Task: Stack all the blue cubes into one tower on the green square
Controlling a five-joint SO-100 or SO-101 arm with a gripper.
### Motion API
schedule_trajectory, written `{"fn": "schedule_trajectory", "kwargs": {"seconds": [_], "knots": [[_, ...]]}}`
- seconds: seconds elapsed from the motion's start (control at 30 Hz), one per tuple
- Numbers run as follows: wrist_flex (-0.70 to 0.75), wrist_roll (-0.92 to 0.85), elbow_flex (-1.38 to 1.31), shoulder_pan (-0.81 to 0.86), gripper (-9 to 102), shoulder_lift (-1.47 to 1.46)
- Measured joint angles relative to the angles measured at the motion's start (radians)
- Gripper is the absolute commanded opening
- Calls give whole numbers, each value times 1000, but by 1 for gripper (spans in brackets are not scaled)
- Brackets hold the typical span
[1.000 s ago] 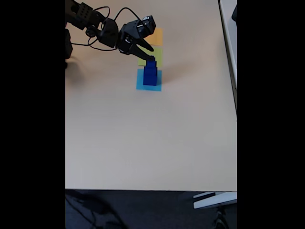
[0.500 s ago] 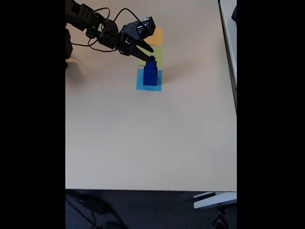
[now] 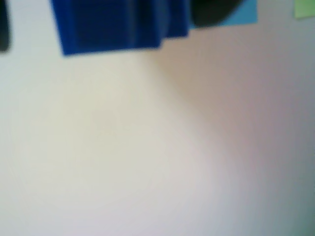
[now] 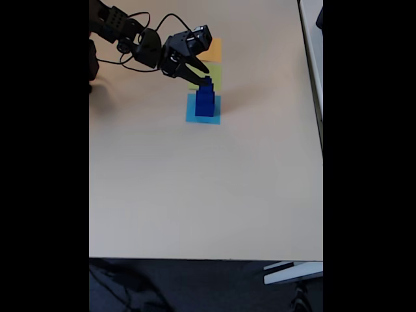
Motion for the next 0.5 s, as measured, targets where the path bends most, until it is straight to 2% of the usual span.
{"fn": "schedule_trajectory", "kwargs": {"seconds": [0.5], "knots": [[-12, 0, 0, 11, 12, -11]]}}
